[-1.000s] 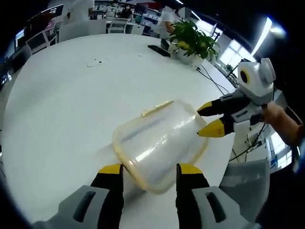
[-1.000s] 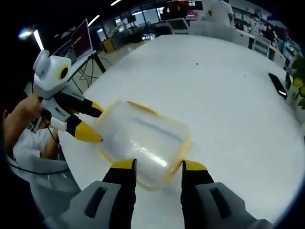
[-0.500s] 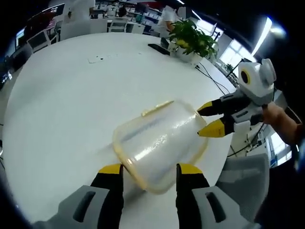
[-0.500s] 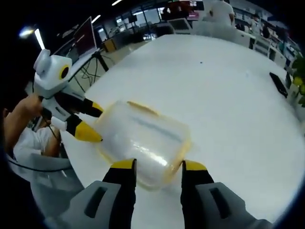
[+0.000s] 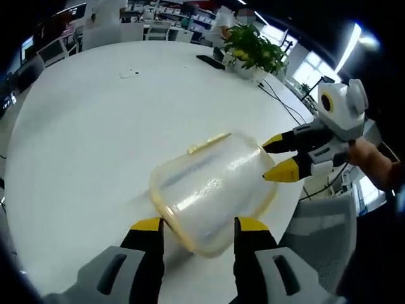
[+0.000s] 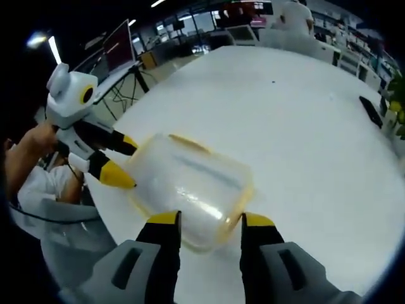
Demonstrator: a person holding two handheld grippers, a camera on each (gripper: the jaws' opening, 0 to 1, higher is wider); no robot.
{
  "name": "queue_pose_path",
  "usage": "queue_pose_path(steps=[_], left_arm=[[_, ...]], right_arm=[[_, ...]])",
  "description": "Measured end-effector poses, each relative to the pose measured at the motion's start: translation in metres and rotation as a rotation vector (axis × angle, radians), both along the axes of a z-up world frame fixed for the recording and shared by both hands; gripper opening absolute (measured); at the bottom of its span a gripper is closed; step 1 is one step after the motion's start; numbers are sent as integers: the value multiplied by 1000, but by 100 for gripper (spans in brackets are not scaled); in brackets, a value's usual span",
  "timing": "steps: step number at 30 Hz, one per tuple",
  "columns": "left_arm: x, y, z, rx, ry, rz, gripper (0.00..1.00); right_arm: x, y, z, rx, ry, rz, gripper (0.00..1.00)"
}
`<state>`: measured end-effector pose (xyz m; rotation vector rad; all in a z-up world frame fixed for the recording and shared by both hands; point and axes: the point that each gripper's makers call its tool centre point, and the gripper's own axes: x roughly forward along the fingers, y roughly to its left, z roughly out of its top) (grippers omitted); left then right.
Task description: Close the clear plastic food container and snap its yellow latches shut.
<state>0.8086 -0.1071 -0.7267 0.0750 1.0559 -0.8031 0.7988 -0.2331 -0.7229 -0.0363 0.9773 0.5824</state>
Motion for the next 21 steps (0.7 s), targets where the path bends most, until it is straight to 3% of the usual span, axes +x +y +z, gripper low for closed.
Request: queue_pose_path(steps=[21], left_arm=[[-23,11,-1,2,8,8,38]], right_arm=[[-23,9,0,1,20,7,33]])
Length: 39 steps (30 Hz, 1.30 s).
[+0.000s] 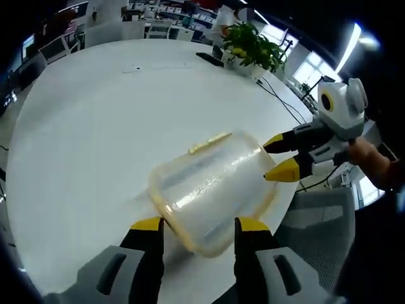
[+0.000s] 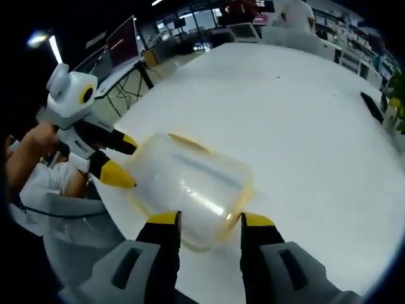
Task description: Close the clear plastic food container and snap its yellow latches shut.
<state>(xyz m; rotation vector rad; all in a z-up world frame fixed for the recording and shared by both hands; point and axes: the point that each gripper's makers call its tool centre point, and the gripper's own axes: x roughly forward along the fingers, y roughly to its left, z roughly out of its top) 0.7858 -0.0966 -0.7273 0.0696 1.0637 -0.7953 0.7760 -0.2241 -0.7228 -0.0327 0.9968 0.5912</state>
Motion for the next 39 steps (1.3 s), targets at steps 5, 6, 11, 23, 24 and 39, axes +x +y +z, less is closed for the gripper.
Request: queue_pose_path(steps=[5,6,11,23,24,39], left_arm=[[0,0,0,-2,5,7,38],[0,0,0,-4,8,12,38],[0,1,-1,-10,10,10,38],[0,3,10,-5,-42,-51,37],[2,3,13,1,-70,-81,38],[8,-18,35,-32,-147,-208,35]], right_arm=[[-1,-1,0,4,1,9,34],[0,-1,0,9,-2,15,34],[-2,-2,-1,17,-2,40,33],[2,-1,16,14,-60,129,34],[3,1,18,20,-71,142,34],[13,17,28,70,-113,244,29]])
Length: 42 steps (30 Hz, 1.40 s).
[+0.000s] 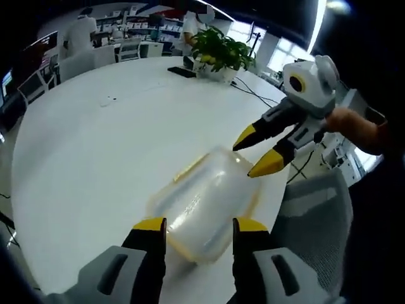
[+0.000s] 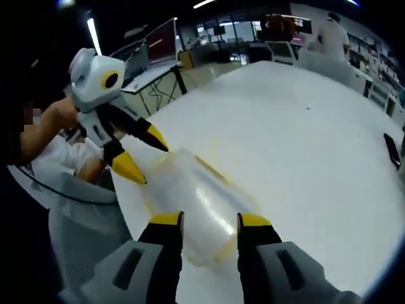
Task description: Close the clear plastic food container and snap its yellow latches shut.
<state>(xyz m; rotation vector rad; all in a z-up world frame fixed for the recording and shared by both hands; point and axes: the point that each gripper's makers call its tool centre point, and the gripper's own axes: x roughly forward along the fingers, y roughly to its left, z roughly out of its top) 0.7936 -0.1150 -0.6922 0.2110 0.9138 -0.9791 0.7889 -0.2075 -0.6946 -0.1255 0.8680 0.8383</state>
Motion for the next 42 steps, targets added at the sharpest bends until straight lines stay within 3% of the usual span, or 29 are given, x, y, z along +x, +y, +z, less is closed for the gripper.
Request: queue_pose_path(steps=[8,28,42], left_arm=[[-3,-20,3,-25,-51,-130,28],[-7,-47,-7,-19,-97,-308,19],[-15,-57,-11,-17,-111,-404,18]], right_arm=[[5,9,3,11,-38,92,21],[22,36,-4,2,-88,273,12],[32,49,-6,-27,-113,383,16]])
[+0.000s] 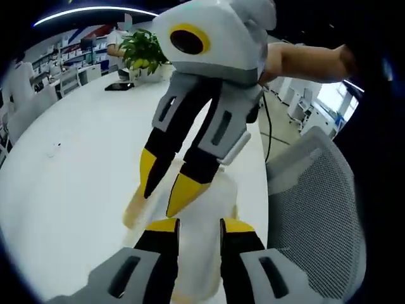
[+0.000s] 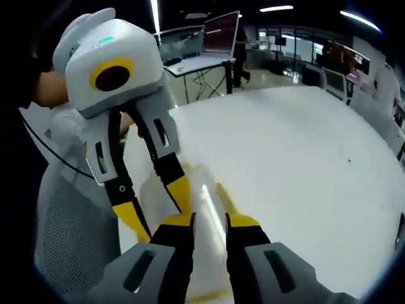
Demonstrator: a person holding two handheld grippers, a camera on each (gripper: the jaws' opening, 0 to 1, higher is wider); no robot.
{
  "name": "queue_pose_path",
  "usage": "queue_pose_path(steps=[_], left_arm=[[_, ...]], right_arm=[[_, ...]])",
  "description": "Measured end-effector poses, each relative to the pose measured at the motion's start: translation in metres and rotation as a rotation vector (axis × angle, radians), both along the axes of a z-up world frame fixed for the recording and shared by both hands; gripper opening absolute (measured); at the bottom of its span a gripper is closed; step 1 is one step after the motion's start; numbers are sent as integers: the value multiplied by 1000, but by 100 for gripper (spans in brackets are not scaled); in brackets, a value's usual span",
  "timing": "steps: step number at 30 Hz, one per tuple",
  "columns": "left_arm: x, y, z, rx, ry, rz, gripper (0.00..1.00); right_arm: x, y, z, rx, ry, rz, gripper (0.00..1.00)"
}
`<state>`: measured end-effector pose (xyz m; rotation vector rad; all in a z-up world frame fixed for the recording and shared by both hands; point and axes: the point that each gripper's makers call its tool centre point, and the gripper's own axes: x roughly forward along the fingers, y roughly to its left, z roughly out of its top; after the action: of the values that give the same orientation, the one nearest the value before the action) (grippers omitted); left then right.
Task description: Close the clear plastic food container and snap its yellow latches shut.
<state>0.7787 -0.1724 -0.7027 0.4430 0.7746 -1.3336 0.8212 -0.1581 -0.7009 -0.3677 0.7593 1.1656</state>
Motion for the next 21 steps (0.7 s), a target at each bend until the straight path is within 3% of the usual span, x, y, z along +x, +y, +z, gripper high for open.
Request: queue_pose_path(steps=[11,21], left_arm=[[-21,-2,-2,27,-34,-64,24],[-30,-1,-7,46,-92,-113,27]], right_arm=[[7,0,-7,-54,10,65,24],[9,3,-12,-61,86,116,29]])
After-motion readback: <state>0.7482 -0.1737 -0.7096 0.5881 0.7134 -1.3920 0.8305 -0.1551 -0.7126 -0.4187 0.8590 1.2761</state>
